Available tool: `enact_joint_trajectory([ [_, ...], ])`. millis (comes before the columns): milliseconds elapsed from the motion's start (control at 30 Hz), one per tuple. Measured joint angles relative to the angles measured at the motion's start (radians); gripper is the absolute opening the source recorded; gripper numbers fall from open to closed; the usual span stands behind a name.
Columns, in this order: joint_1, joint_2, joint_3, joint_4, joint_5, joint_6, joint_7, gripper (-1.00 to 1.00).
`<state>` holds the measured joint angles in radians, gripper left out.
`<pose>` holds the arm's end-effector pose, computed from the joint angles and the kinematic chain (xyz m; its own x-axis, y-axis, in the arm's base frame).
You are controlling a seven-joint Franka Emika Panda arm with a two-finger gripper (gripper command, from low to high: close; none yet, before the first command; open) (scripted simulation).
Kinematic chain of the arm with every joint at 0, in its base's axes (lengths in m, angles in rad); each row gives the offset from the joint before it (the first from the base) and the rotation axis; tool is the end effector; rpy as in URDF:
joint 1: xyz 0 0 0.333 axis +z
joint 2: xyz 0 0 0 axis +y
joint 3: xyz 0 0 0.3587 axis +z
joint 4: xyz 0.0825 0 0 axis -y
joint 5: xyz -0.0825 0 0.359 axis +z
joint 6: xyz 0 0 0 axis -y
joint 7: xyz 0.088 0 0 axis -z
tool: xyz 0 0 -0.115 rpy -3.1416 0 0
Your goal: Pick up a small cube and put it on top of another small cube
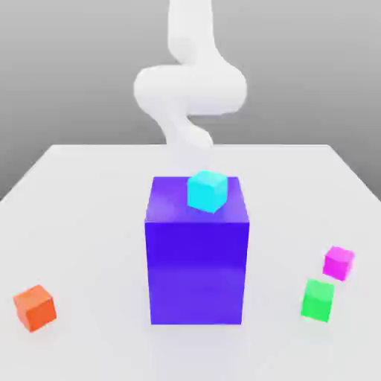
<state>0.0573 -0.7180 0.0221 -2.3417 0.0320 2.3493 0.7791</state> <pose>0.3299 0.0303 0.6931 0.5823 -0.6705 0.4598 -0.4736 -0.7394 -0.4785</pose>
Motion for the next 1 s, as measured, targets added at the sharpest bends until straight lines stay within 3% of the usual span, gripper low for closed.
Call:
enact_joint_trajectory([
  [333,0.221,0.327,0.139,-0.167,0.094,0.197,-0.058,0.00],
  [567,0.341,0.554,0.278,-0.284,0.085,0.336,-0.045,0.00],
  [767,0.466,0.759,0.361,-0.384,-0.078,0.457,0.076,0.00],
  [1000,0.631,1.013,0.156,-0.360,-0.362,0.635,0.289,0.00],
])
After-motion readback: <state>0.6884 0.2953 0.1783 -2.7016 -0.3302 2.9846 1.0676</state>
